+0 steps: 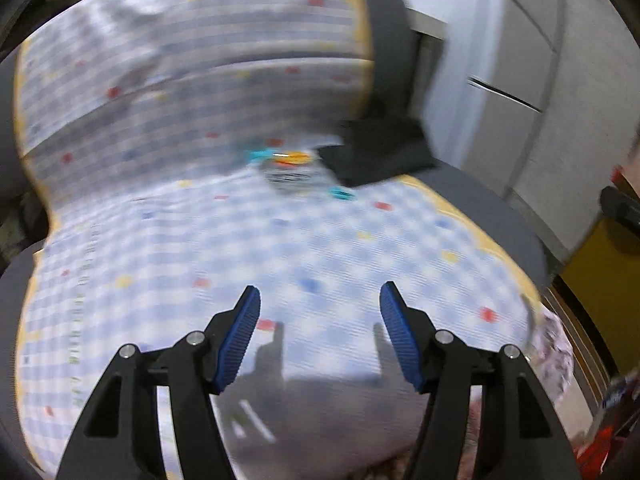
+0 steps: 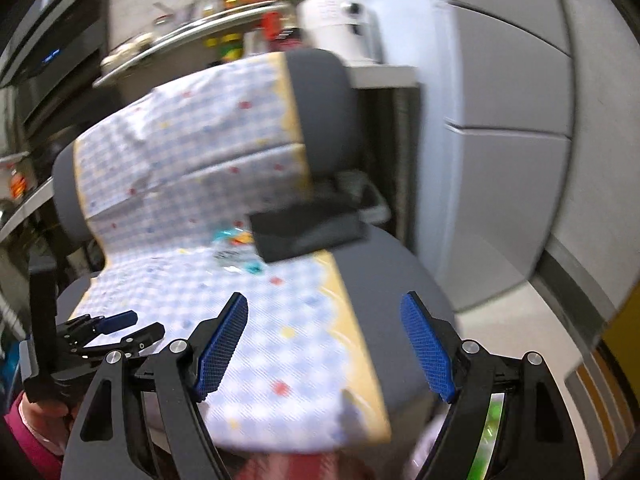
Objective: Collect trash
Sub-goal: 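Grasp the clear dried-mango snack bag on the seat with the left gripper, then grasp the black cloth bag with the right gripper while the left holds the mango bag, then carry the mango bag and black bag over the pink bin with both grippers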
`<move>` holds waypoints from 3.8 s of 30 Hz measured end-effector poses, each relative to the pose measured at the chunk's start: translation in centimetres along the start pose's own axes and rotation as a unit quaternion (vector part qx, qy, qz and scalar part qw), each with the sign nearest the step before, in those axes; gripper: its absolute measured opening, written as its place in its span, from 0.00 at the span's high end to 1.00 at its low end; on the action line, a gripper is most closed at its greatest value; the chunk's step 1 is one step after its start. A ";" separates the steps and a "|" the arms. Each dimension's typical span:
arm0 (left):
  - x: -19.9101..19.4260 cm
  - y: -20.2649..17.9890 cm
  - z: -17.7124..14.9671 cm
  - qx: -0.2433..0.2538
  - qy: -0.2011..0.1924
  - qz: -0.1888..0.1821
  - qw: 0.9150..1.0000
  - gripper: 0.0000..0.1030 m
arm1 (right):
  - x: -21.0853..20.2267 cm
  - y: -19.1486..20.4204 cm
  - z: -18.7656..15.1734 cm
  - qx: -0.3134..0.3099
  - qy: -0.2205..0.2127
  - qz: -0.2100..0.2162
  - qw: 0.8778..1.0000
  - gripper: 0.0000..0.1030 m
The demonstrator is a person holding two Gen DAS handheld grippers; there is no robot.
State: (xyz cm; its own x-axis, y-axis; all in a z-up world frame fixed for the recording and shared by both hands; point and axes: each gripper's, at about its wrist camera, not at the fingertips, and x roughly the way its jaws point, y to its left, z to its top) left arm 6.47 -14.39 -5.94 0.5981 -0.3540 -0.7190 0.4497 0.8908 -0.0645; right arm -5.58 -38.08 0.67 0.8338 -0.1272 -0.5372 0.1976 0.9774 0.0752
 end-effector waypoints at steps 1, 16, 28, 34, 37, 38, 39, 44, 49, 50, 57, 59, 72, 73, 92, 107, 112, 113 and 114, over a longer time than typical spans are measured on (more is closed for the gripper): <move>0.1 0.8 0.4 -0.007 0.000 0.005 1.000 0.41 | 0.7 0.8 0.6 -0.008 0.000 0.004 1.000 0.23; 11.9 0.0 9.5 0.009 0.053 -0.001 0.999 0.07 | 11.7 3.1 4.4 0.000 0.013 0.002 1.000 0.25; 19.6 -1.7 11.3 -0.004 0.123 0.049 0.991 0.07 | 14.5 -0.8 3.3 0.018 0.039 -0.016 0.999 0.24; 19.4 -2.1 11.0 0.017 0.117 0.100 0.988 0.34 | 14.9 -0.7 2.9 0.022 0.049 -0.007 0.999 0.24; 18.4 -1.1 10.6 0.021 0.108 0.121 0.987 0.76 | 14.7 -0.7 2.7 0.024 0.052 -0.006 0.998 0.24; 18.1 -0.7 10.4 0.021 0.107 0.119 0.987 0.85 | 14.6 -0.6 2.7 0.025 0.052 -0.005 0.998 0.24; 17.6 0.0 10.3 0.018 0.107 0.111 0.988 1.00 | 14.6 -0.6 2.7 0.026 0.054 -0.004 0.998 0.24; 14.2 2.5 8.9 -0.021 0.078 0.070 0.994 1.00 | 14.8 0.3 3.0 0.022 0.059 0.007 0.998 0.24; 7.7 4.6 7.3 -0.057 0.020 0.034 0.998 1.00 | 14.8 1.7 3.3 0.012 0.052 0.018 0.998 0.24; 6.5 5.0 7.0 -0.063 0.007 0.036 0.997 1.00 | 15.0 1.9 3.4 0.010 0.053 0.018 0.998 0.24; 2.7 6.8 7.5 -0.105 -0.041 0.046 0.993 1.00 | 18.3 4.1 4.3 0.003 0.053 0.003 0.999 0.23; 2.4 7.3 7.5 -0.109 -0.042 0.040 0.992 1.00 | 19.8 5.3 4.6 -0.002 0.059 0.002 0.998 0.23; 2.7 8.1 6.0 -0.121 -0.027 0.023 0.992 1.00 | 24.9 8.8 4.7 -0.039 0.089 -0.106 0.990 0.76; 2.5 8.1 6.0 -0.122 -0.026 0.019 0.992 1.00 | 23.5 8.5 4.6 -0.043 0.079 -0.103 0.991 0.85; -7.1 6.7 0.8 -0.141 -0.039 -0.027 0.989 1.00 | 2.9 6.1 -4.3 -0.153 0.100 0.003 0.983 0.94; -9.0 5.0 -2.1 -0.131 -0.038 -0.030 0.990 1.00 | 3.9 13.0 -8.7 -0.235 0.103 0.073 0.964 0.30; -8.9 5.1 -2.2 -0.131 -0.038 -0.031 0.990 1.00 | 6.6 13.9 -9.7 -0.270 0.124 0.025 0.954 0.35; -8.9 5.1 -2.1 -0.131 -0.038 -0.030 0.990 1.00 | 7.1 14.0 -10.0 -0.278 0.132 0.022 0.951 0.35; -8.9 5.1 -2.2 -0.131 -0.038 -0.031 0.990 1.00 | 7.1 13.9 -10.1 -0.281 0.129 0.024 0.951 0.35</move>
State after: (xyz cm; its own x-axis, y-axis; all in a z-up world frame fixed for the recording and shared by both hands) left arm 2.03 -6.06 -1.42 0.6270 -0.4217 -0.6550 0.3049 0.9066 -0.2918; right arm -2.12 -23.66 -10.58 0.6668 -0.1057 -0.7377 -0.2049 0.9257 -0.3178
